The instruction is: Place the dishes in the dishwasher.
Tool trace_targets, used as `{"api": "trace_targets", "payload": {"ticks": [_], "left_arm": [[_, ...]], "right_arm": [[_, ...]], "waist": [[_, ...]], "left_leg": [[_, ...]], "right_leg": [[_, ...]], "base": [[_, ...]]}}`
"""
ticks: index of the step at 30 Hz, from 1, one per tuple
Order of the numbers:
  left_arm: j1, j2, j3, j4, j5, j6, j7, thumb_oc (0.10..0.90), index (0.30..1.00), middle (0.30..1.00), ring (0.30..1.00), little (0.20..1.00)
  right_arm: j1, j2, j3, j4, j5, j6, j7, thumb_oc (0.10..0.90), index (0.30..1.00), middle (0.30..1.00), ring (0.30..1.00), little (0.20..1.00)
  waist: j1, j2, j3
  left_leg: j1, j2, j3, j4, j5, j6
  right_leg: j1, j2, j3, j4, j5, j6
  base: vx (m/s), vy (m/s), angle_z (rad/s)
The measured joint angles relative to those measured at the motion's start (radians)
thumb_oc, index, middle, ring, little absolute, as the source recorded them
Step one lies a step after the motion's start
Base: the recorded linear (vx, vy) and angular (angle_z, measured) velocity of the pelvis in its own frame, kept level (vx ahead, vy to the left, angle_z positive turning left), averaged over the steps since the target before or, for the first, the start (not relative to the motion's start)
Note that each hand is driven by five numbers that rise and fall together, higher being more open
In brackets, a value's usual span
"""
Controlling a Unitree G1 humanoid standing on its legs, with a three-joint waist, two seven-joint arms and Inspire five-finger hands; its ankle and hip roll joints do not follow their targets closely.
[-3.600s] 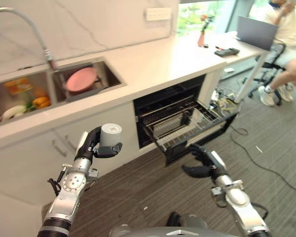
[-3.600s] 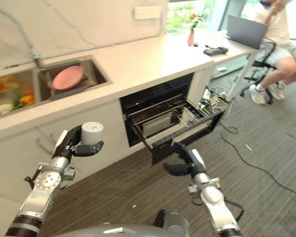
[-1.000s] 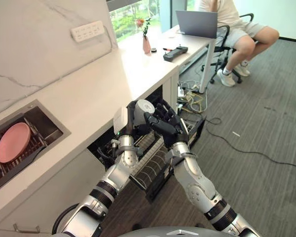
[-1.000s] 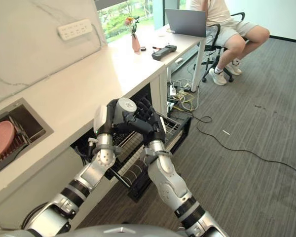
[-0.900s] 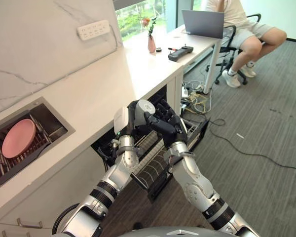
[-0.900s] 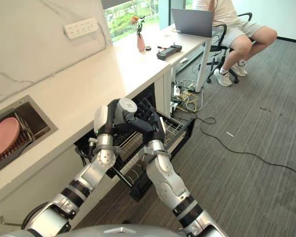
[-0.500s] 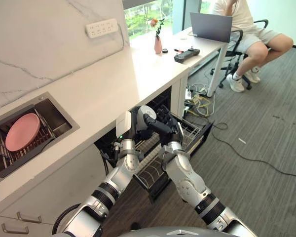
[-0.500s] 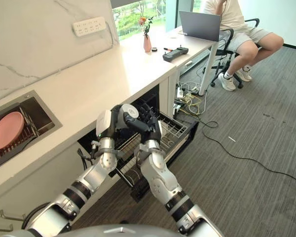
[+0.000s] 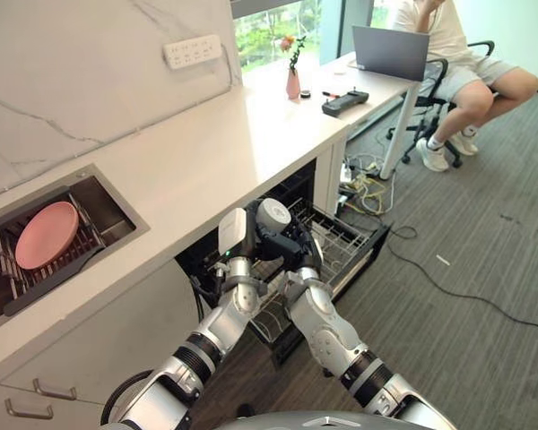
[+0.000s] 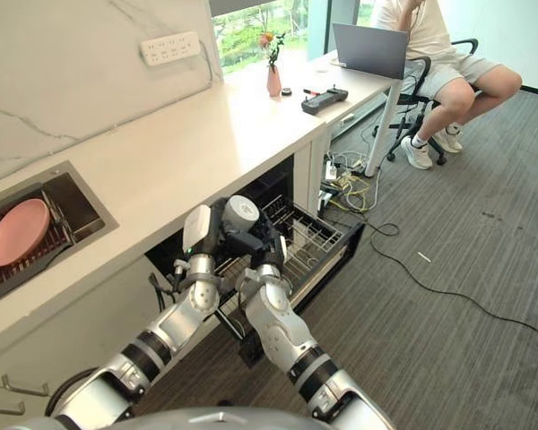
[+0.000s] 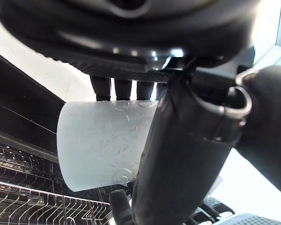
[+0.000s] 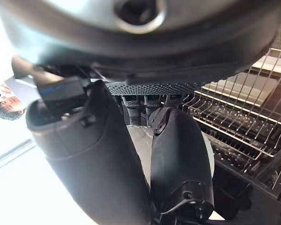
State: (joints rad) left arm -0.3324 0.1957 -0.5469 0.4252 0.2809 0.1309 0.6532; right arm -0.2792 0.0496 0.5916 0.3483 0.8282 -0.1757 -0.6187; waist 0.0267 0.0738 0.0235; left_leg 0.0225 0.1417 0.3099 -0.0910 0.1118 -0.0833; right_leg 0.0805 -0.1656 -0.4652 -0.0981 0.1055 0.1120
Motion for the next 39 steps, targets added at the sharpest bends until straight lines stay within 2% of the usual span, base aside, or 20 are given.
{"api": "trace_targets", "payload": {"ticks": [9, 21, 38, 39], "left_arm": [[-0.004, -0.004, -0.005, 0.0, -0.026, 0.0, -0.001, 0.4, 0.3, 0.3, 0.3, 0.3], [-0.048, -0.006, -0.066, 0.048, -0.036, 0.001, -0.053, 0.4, 0.3, 0.3, 0.3, 0.3], [-0.093, 0.01, -0.067, 0.049, -0.076, 0.0, -0.1, 0.4, 0.3, 0.3, 0.3, 0.3], [-0.093, 0.011, -0.067, 0.049, -0.077, 0.0, -0.103, 0.4, 0.3, 0.3, 0.3, 0.3]], "right_arm": [[-0.057, 0.025, -0.026, 0.077, 0.004, -0.003, -0.002, 0.8, 0.9, 0.9, 0.9, 0.9], [-0.067, 0.033, -0.063, 0.169, 0.158, -0.05, 0.053, 0.8, 0.9, 0.9, 0.9, 0.9], [-0.121, 0.056, -0.103, 0.236, 0.158, -0.073, 0.092, 0.8, 0.9, 0.9, 0.9, 0.9], [-0.121, 0.056, -0.104, 0.236, 0.158, -0.073, 0.094, 0.772, 0.858, 0.858, 0.858, 0.858]], "waist": [[0.006, 0.0, 0.0], [0.024, -0.003, -0.002], [0.025, -0.011, -0.007], [0.024, -0.011, -0.007]], "left_leg": [[0.0, -0.001, -0.009, 0.0, 0.0, 0.0], [-0.006, -0.003, -0.022, 0.0, 0.002, 0.002], [-0.014, -0.005, -0.035, 0.0, 0.002, 0.003], [-0.016, -0.005, -0.039, 0.0, 0.003, 0.003]], "right_leg": [[0.005, -0.001, -0.006, 0.0, -0.002, 0.001], [0.009, -0.002, -0.023, 0.0, -0.004, 0.002], [0.009, -0.002, -0.035, 0.0, -0.006, 0.002], [0.009, -0.002, -0.039, 0.0, -0.007, 0.002]], "base": [[0.01, 0.006, 0.02], [0.0, 0.005, 0.02], [0.0, 0.003, 0.01], [0.0, 0.005, 0.06]]}}
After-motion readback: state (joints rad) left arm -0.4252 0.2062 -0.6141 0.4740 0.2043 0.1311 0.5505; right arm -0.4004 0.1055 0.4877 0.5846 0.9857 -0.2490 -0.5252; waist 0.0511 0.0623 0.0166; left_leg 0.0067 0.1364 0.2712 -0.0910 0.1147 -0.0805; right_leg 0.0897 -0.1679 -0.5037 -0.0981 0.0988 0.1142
